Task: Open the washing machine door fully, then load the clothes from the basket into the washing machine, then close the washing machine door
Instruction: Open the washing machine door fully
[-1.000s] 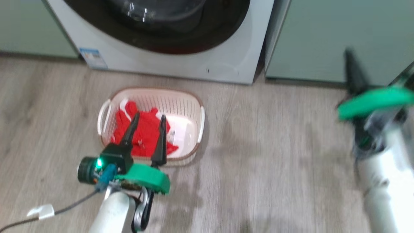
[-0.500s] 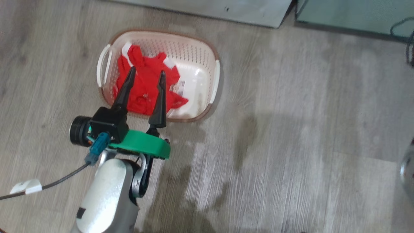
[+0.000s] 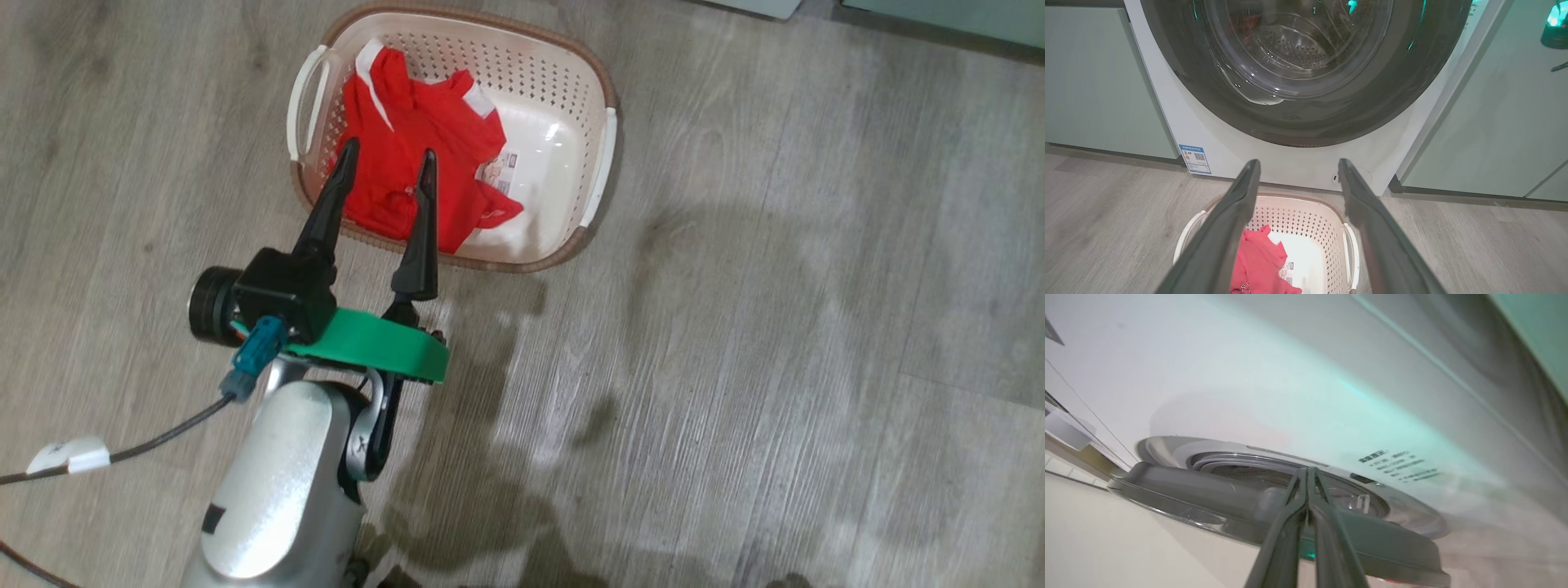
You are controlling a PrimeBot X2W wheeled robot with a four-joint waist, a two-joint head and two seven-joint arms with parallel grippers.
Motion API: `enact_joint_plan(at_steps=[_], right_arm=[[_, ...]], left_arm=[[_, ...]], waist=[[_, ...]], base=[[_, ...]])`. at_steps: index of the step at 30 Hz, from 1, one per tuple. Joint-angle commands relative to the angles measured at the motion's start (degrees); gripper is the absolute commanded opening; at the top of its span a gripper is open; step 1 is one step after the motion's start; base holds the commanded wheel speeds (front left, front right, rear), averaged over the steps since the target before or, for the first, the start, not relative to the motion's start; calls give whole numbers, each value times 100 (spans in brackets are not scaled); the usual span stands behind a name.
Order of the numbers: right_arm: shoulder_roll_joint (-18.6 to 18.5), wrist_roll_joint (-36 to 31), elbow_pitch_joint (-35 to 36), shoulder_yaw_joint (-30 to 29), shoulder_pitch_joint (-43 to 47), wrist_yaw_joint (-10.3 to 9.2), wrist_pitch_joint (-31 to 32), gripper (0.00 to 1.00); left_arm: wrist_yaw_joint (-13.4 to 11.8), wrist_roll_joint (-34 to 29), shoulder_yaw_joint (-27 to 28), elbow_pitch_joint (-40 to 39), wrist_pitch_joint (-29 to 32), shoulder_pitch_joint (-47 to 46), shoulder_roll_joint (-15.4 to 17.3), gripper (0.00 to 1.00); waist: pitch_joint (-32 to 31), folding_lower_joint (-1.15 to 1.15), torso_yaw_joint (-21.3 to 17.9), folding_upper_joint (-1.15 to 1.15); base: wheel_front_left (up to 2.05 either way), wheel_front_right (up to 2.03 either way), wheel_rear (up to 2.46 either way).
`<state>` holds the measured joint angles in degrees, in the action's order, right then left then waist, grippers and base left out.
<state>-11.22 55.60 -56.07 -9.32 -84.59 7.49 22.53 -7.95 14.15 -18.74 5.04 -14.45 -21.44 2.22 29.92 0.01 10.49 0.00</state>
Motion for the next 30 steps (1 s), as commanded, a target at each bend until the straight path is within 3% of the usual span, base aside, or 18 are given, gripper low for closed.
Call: enact_joint_plan(at_steps=[1,15,30], right_arm=[[217,171,39,-52,-371,0,101,0],[238,221,-632,94,-988,0,282,0],[167,359,-948,228,-945,0,720,0]], left_arm=[[-63,27,119,-205,-55,-151,65,100],[-164,85,-15,-267,-55,-235,65,100],[-187,110,-11,-239,-55,-287,65,100]], waist=[[37,-1,35,0],[304,-1,255,0],[262,-1,277,0]], base=[[0,0,0],[0,0,0],[0,0,0]])
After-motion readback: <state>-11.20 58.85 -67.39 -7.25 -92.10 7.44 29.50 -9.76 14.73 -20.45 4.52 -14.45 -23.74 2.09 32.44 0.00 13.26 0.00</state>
